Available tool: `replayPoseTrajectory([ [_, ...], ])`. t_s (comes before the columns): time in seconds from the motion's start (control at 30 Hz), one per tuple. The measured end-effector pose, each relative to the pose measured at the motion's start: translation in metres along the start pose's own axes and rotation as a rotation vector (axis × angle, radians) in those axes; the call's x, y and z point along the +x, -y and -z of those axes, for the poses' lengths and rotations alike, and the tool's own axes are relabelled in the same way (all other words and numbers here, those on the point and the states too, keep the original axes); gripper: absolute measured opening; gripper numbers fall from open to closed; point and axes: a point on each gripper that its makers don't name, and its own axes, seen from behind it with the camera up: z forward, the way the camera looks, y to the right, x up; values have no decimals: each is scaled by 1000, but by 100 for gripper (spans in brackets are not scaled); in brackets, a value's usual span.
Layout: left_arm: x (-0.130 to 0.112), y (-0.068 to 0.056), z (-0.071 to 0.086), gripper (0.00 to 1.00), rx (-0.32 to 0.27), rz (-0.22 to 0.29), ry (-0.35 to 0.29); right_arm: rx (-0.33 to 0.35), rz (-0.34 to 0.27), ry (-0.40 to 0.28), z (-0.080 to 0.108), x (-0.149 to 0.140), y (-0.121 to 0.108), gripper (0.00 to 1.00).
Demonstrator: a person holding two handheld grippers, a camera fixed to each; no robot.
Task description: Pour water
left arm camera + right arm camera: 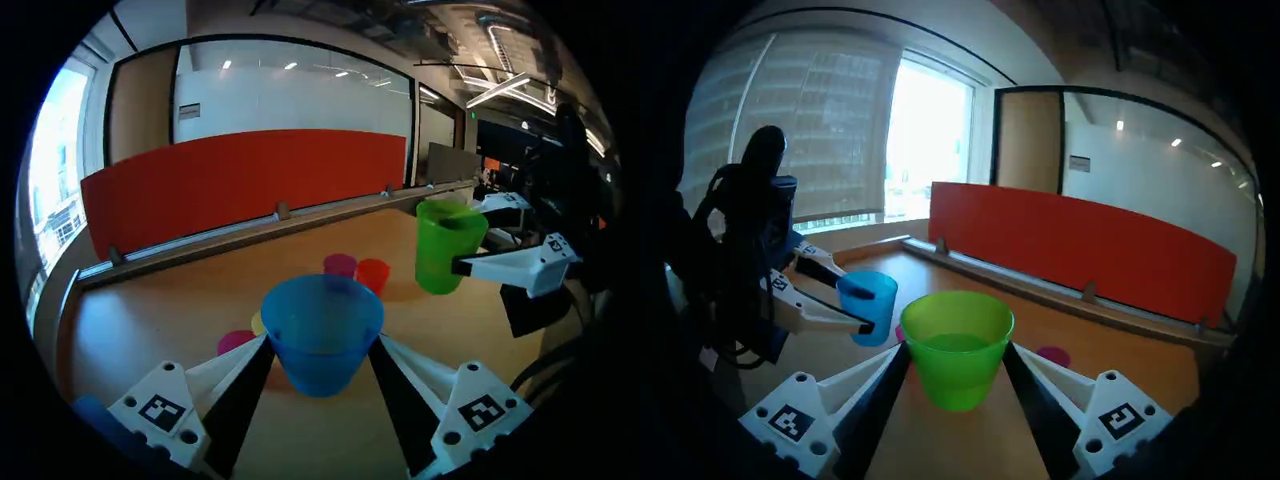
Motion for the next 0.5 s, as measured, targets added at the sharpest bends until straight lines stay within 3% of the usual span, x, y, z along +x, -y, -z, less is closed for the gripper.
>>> replayPoseTrajectory([
  [0.5,-51,4,-23,80,-23,15,66,14,13,17,-15,6,-4,87],
])
